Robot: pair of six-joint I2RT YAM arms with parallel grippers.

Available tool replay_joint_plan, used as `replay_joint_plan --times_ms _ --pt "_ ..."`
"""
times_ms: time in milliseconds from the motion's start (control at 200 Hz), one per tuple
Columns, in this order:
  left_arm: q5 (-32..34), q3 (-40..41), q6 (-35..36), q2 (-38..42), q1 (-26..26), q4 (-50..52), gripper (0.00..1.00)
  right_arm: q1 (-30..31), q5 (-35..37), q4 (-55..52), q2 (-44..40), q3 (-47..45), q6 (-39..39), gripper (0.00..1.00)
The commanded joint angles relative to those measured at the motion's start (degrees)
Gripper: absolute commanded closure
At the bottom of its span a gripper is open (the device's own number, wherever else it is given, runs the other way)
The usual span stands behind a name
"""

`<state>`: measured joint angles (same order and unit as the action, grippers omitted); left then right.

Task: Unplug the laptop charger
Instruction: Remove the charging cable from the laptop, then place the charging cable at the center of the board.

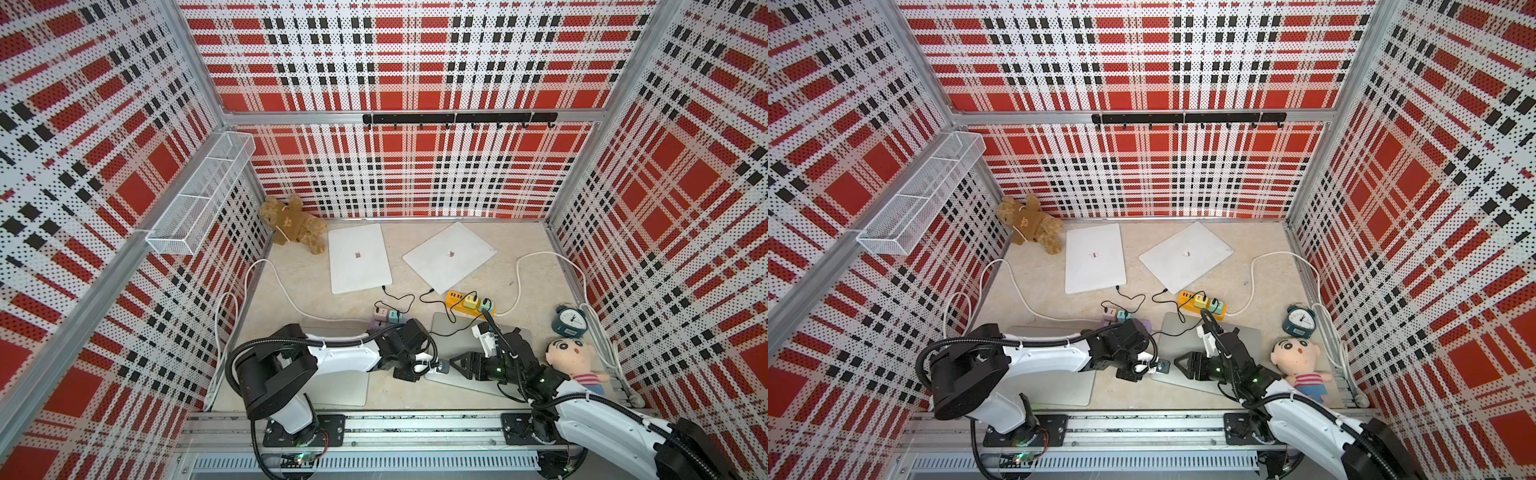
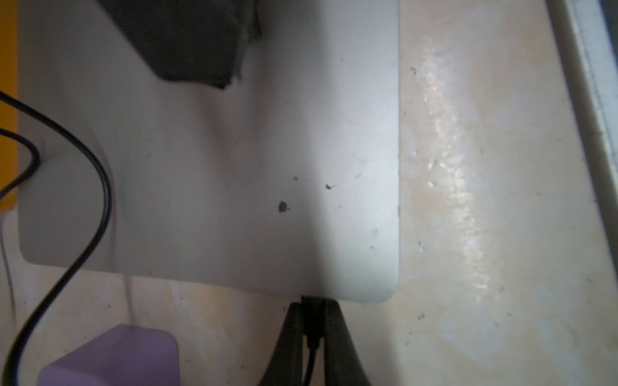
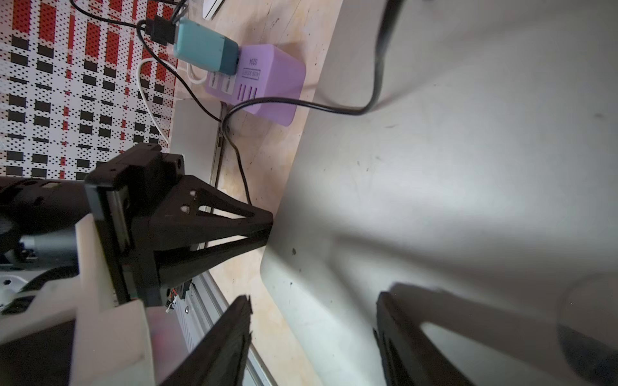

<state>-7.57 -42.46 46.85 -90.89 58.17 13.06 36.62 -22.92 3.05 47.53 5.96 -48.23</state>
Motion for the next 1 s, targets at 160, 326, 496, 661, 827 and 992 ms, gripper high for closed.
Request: replay_joint_plan --times_ms 160,326,496,661,827,992 --pt "3.53 0.21 2.43 3.09 -0.97 0.91 1.00 0.42 4.20 -10.87 1.55 -0.66 1.09 0.37" --pt "0.90 -0.17 -0.53 4.58 -0.62 0.80 0.97 0.43 4.36 -14.24 0.32 1.52 1.43 0.37" --pt "0.47 0.38 -2.49 7.68 0.61 -0.52 0.80 0.45 7.53 -22.61 -6.67 5.78 1.69 0.36" --pt "-0.89 -0.38 -5.46 11.16 0.93 -1.69 0.67 0.30 13.11 -31.66 -13.46 11.85 1.39 0.34" --pt "-0.99 -0.96 -9.64 15.97 1.07 -4.03 0.63 0.33 19.01 -36.64 -14.99 17.34 0.00 0.27" --pt "0.26 0.79 -25.66 22.36 -0.22 -15.91 0.63 0.30 27.08 -38.40 -15.31 23.51 -1.91 0.24"
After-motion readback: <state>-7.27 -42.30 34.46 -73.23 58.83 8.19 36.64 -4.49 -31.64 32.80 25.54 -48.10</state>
